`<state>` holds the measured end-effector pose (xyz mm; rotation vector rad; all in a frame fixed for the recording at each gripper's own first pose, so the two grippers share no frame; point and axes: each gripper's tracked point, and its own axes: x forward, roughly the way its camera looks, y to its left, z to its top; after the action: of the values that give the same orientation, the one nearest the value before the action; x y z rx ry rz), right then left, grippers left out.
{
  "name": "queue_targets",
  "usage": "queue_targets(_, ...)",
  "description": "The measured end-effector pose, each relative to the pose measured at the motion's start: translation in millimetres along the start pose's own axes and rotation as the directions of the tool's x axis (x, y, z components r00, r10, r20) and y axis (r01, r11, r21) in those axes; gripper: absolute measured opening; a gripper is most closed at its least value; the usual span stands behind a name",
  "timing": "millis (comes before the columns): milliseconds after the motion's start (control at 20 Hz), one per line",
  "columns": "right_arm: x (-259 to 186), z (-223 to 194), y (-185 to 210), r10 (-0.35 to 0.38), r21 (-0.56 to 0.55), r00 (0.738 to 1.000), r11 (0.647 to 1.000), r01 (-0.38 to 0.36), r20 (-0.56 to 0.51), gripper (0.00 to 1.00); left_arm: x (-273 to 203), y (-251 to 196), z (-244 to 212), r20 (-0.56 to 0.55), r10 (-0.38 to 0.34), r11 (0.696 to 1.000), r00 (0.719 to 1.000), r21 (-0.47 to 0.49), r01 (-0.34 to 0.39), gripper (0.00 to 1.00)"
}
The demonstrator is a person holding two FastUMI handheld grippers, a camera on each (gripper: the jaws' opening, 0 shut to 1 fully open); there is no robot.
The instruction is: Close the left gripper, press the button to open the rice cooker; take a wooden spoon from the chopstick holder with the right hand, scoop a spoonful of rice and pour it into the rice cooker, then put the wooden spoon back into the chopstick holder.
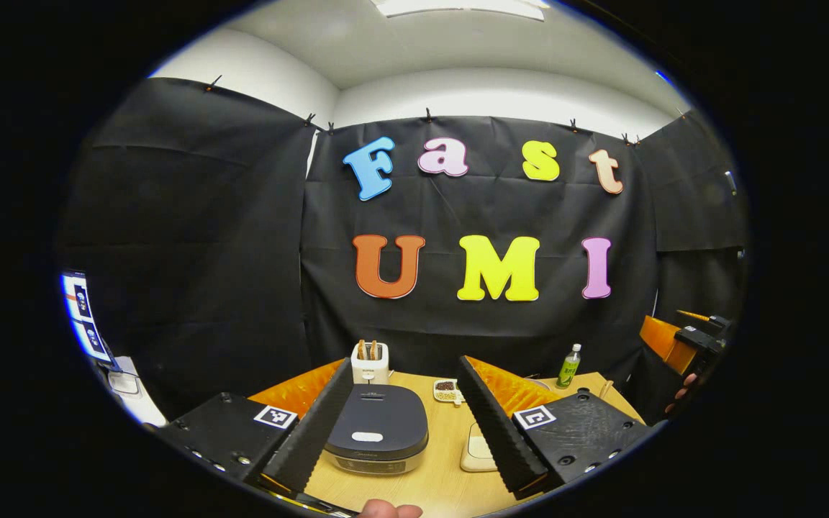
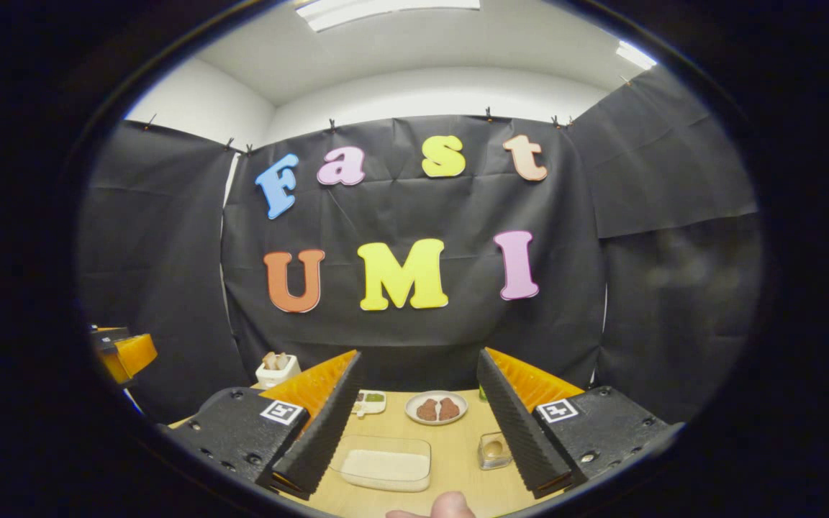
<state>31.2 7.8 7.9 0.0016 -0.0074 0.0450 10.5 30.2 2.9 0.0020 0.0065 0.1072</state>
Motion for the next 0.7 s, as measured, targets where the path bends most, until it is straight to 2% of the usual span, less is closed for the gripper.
queue_targets(350,13.7,-3.8,-9.3,-0.014,0.001,1.000,1.000,0.014,-0.015,1.00,10.1,22.3,-12.9,-0.047,0.049,0.999,0.998,0.004,-0.049,0.95)
queue_targets(600,24.3,-3.4,-20.6,-0.026,-0.013,1.000,1.000,0.026,-0.008,0.98,17.1,22.7,-30.9,-0.111,0.064,0.998,0.992,-0.014,-0.066,0.94)
queue_targets(700,28.8,-6.0,-28.4,-0.035,-0.015,0.999,0.999,0.034,-0.013,1.00,21.7,19.9,-43.5,-0.156,0.065,0.997,0.986,-0.025,-0.070,0.94)
